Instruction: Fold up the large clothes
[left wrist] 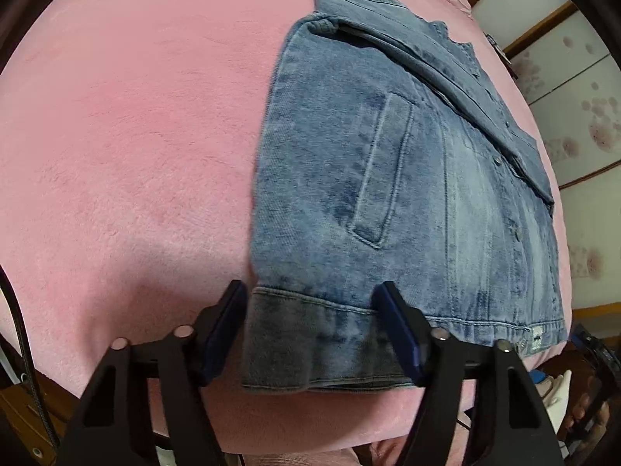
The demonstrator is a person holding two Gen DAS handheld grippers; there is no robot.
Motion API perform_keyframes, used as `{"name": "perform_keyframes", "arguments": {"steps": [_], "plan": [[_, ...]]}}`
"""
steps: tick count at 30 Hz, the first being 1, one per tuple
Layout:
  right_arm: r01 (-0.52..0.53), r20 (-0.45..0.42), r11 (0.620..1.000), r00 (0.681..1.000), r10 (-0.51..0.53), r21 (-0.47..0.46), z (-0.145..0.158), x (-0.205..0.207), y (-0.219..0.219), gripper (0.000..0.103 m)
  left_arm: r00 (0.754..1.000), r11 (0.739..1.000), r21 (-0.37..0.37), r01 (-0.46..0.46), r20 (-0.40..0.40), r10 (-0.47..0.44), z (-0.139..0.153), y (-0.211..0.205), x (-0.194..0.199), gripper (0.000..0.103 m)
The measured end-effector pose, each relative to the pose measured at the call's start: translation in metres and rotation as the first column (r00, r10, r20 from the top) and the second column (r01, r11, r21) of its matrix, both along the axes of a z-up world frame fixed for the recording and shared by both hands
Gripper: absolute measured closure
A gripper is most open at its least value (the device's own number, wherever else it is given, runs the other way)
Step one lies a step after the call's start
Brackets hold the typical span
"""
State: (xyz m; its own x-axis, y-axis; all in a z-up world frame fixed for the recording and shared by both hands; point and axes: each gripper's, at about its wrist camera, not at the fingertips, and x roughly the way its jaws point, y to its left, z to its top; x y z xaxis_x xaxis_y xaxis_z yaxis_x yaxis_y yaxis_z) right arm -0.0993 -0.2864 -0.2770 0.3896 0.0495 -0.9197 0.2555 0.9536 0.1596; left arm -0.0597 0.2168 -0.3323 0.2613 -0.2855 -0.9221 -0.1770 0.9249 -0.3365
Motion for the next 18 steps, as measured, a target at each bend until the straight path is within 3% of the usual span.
{"name": "perform_keyframes", "arguments": {"steps": [4, 10, 14, 18], "plan": [[0.045, -0.035, 0.998, 0.998, -0.043, 0.049, -0.019, 0.004, -0.015, 0.047, 1.000, 1.000, -0.024, 0.018, -0.003, -0.018, 0.000, -0.003, 0.003, 0.043], [0.034, -0.083, 0.985, 0.996, -0.020, 0.171, -0.054, 0.018, -0.023, 0.050, 1.000, 0.998, -0.054, 0.026, -0.006, -0.026, 0.000, -0.002, 0.004, 0.047], [0.032, -0.092, 0.984, 0.996, -0.016, 0.177, -0.062, 0.021, -0.023, 0.054, 0.999, 0.998, -0.044, 0.038, -0.007, -0.039, 0.000, -0.002, 0.004, 0.047], [-0.013, -0.094, 0.992, 0.995, 0.025, 0.127, -0.054, 0.022, -0.016, 0.054, 0.998, 0.998, 0.007, 0.068, 0.007, -0.068, 0.005, -0.008, 0.002, 0.047]]}}
